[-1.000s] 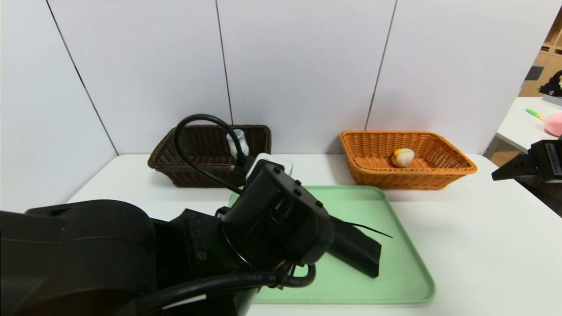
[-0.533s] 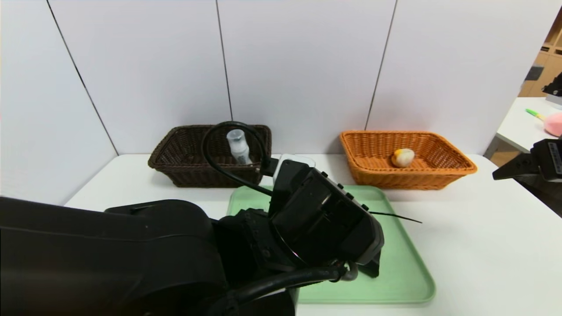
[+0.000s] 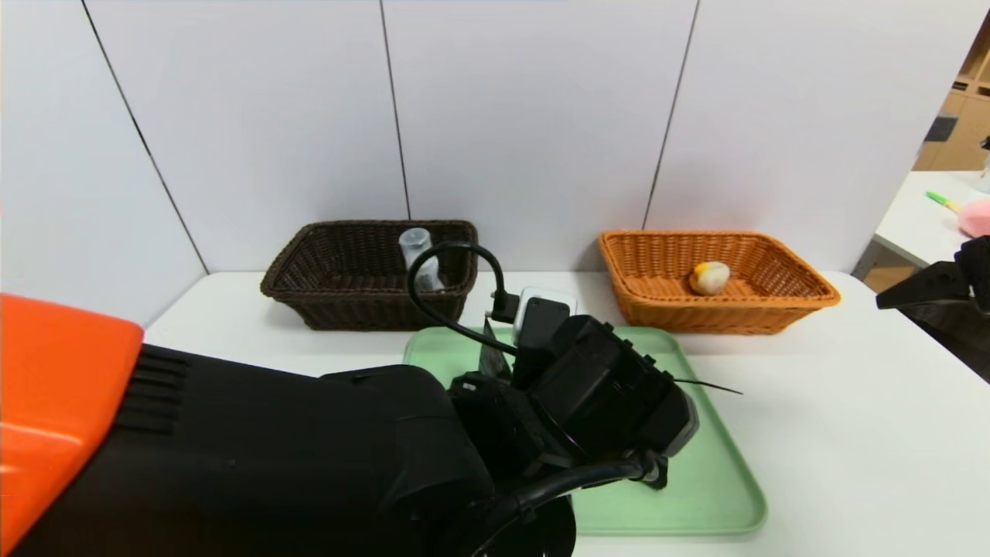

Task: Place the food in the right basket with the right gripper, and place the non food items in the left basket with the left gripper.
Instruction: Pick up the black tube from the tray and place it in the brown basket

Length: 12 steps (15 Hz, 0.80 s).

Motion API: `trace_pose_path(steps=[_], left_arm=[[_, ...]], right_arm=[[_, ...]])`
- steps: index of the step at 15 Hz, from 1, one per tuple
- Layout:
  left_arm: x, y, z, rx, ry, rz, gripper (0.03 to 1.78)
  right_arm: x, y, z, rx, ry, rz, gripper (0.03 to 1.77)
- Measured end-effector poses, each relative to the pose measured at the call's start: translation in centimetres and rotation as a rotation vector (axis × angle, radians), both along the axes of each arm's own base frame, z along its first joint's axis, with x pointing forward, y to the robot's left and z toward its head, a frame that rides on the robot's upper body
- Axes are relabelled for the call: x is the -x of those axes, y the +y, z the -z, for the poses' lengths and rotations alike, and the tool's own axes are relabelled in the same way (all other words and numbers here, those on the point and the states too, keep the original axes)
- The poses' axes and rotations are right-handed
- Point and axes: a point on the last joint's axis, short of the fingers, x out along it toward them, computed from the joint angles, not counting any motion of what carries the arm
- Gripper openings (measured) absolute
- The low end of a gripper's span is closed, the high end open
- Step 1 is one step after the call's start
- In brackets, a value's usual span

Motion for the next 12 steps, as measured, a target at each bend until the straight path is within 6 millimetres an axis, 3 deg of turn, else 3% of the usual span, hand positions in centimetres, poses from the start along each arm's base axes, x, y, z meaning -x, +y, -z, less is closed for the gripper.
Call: trace_pose_path(steps=[12], left_arm=[[-3.6, 0.9, 1.5, -0.063, 0.009, -0.087, 1.69]], right_arm=[[2.2, 0.3, -0.1, -0.039, -0.023, -0.047, 1.69]])
